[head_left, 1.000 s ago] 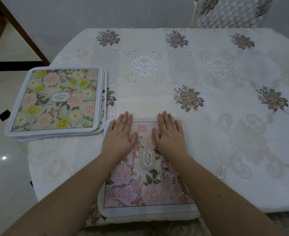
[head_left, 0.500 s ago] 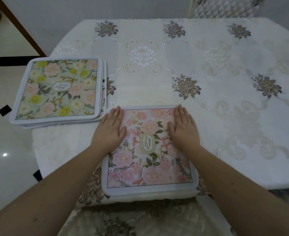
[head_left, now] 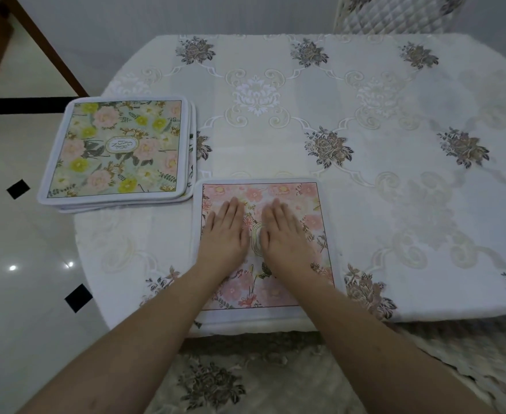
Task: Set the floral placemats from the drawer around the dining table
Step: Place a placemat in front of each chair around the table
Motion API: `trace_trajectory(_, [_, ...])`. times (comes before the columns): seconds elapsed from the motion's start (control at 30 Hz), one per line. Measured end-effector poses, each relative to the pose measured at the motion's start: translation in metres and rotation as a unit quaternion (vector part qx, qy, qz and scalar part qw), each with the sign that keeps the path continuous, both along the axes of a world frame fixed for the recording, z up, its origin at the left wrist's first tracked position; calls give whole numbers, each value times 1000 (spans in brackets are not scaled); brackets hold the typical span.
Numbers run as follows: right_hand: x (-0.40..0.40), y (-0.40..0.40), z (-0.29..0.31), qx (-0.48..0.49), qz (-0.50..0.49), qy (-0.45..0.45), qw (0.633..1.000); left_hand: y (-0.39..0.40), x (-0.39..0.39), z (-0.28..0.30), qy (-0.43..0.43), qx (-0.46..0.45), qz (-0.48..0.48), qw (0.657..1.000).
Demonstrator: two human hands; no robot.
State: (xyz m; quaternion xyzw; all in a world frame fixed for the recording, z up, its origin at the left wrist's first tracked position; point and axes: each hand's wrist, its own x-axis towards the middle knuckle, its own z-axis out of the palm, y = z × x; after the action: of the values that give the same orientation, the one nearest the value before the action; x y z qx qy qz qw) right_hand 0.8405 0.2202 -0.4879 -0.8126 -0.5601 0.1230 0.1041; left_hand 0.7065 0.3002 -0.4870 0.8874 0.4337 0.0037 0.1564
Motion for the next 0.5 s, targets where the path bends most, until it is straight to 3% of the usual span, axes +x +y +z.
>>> trace_trajectory(0.5, [23, -39, -9, -21, -12, -56, 998, -17, -32, -9, 25, 38, -42, 998])
